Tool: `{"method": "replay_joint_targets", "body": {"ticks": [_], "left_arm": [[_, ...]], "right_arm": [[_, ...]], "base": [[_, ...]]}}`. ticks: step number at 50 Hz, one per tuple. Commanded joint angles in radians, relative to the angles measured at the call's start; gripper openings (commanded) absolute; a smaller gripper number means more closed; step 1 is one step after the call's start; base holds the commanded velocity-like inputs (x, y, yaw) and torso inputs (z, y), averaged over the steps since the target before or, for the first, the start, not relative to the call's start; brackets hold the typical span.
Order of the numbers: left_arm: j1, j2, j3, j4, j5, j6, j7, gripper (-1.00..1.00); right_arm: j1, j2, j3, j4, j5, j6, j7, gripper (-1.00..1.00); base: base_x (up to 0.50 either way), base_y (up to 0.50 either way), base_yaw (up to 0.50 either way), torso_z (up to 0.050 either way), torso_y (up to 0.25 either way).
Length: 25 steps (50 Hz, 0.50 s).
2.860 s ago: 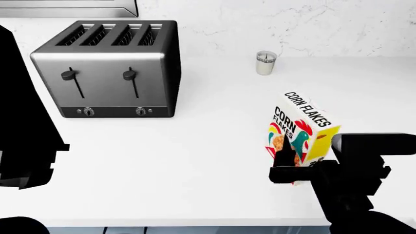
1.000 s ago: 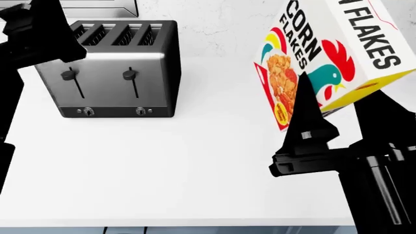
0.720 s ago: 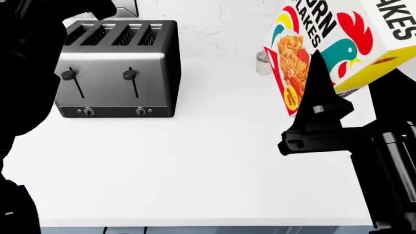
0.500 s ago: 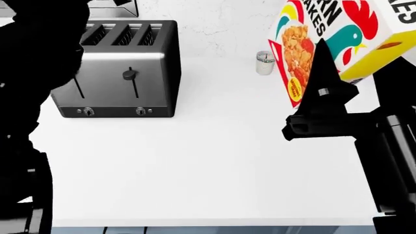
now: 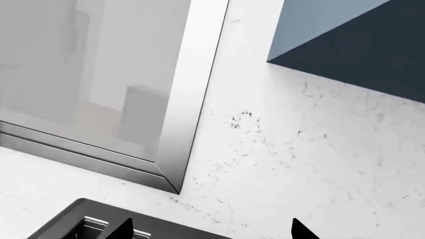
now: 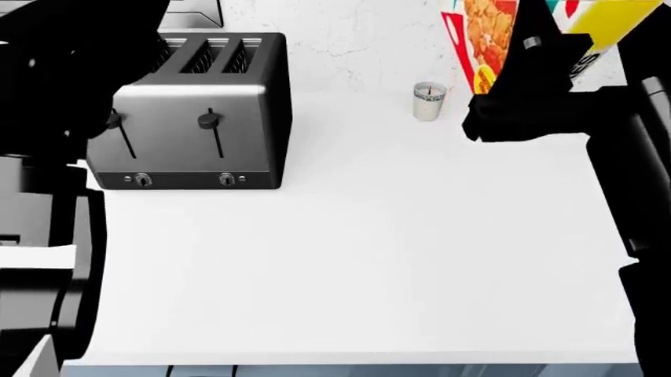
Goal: Pick the canned food and cereal from the counter and place them in the cabinets closest to them.
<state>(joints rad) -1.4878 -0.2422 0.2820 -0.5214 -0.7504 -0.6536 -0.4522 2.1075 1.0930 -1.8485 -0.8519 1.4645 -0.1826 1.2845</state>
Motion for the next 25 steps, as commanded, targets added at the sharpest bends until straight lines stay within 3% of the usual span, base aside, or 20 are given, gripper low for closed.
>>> {"method": "replay_joint_targets", "body": {"ticks": [1,14,25], "left_arm": [[-0.017,0.001,0.017,-0.03,0.015,0.007,0.013,1.0],[-0.003,-0.007,0.027,-0.006,0.015,0.007,0.018,1.0],[-0.005,-0.018,0.032,0.017,0.013,-0.003,0.014,1.0]], "right_arm": [[0.154,-0.05,0.076,0.114,0.19,0.099,-0.079,-1.0],[0.172,-0.093,0.111,0.227,0.285,0.16,-0.136,-1.0],[0.13,-0.129,0.113,0.266,0.296,0.183,-0.156,-1.0]], "base": [[0.0,0.0,0.0,0.0,0.0],[0.0,0.0,0.0,0.0,0.001],[0.5,0.0,0.0,0.0,0.0]]}}
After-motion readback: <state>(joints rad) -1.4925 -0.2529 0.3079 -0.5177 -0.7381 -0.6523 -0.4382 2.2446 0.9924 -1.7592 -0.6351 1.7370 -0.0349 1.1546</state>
